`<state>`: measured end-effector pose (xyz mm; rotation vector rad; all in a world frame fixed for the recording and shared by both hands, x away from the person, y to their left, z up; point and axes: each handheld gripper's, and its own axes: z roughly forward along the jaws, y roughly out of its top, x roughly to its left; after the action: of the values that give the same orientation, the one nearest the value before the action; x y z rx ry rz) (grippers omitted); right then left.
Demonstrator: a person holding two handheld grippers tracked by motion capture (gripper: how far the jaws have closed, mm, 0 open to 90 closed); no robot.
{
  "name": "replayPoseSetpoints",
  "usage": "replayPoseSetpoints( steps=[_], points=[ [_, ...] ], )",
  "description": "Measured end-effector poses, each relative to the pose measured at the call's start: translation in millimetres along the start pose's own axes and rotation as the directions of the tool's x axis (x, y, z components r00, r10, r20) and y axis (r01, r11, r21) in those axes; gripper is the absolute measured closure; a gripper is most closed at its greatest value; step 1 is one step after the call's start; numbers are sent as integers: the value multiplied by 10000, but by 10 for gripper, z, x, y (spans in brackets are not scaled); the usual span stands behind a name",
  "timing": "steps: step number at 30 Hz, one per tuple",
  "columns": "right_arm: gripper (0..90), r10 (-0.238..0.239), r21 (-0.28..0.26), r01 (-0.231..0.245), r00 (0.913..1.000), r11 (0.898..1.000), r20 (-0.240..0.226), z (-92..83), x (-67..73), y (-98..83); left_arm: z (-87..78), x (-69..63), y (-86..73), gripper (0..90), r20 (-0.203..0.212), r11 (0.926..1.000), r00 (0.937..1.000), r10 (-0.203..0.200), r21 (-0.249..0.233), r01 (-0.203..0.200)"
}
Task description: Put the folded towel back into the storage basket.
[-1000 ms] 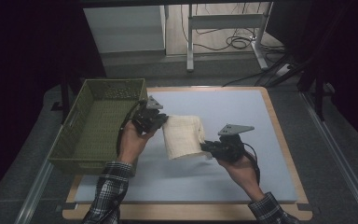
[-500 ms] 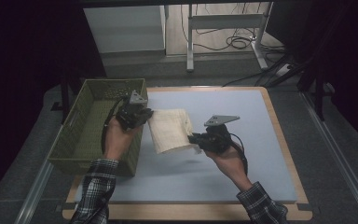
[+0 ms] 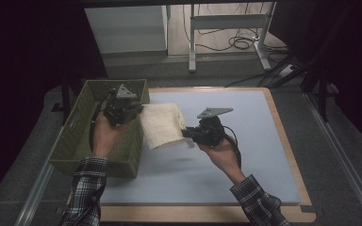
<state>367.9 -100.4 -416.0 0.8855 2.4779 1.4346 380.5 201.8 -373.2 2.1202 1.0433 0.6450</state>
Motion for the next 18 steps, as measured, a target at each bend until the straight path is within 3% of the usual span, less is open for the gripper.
replayPoseSetpoints(
  steps=[10, 18],
  points=[
    [818, -263, -215, 258, 9994, 9994, -217, 169, 152, 206, -236, 197, -26, 835, -585, 9999, 9982, -147, 45, 150],
    [818, -227, -369, 205, 9979, 9991, -600, 414, 324, 353, -424, 414, -141, 836, -1086, 9989, 9931, -446, 124, 462]
  ],
)
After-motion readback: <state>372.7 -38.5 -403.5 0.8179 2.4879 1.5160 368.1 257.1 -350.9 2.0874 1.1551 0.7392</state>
